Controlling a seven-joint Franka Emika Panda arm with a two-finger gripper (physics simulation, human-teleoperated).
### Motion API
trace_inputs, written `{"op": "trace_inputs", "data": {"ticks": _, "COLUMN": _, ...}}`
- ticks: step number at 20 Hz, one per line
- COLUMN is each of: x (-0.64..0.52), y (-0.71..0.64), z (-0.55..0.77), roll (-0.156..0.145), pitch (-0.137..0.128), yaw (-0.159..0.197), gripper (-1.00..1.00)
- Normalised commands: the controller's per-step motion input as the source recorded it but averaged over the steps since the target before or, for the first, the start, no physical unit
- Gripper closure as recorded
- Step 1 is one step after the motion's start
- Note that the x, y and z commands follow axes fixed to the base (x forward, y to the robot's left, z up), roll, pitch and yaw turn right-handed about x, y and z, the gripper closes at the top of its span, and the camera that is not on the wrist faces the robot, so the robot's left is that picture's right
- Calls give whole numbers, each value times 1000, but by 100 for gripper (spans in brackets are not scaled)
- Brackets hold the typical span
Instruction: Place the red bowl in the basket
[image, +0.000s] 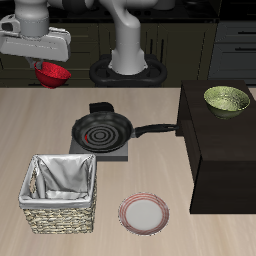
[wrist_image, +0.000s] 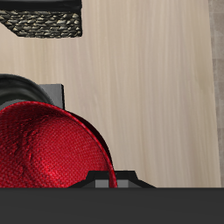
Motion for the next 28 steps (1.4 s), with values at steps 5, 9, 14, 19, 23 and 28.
{"op": "trace_inputs", "data": {"ticks": 5, "x": 142, "y": 165, "z": 99, "roll": 12, "pitch": -10, "yaw": 14, "gripper": 100}}
{"op": "trace_inputs", "data": {"ticks": 9, "x": 436, "y": 336, "z": 151, "roll": 35, "pitch": -1, "yaw": 0, "gripper": 100}}
{"op": "trace_inputs", "data": {"ticks": 14, "x": 251, "y": 120, "z": 51, "roll": 14, "pitch": 12, "yaw": 3, "gripper": 100}}
{"op": "trace_inputs", "data": {"ticks": 19, "x": 417, "y": 258, "z": 138, "roll": 25, "pitch": -1, "yaw": -1, "gripper": 100}}
{"op": "trace_inputs", "data": {"ticks": 23, "x": 245, "y": 188, "z": 29, "roll": 44, "pitch": 33, "yaw": -26, "gripper": 100}}
{"op": "trace_inputs", "data": {"ticks": 28, "x": 356, "y": 223, "z": 95, "roll": 38, "pitch": 9, "yaw": -18, "gripper": 100}}
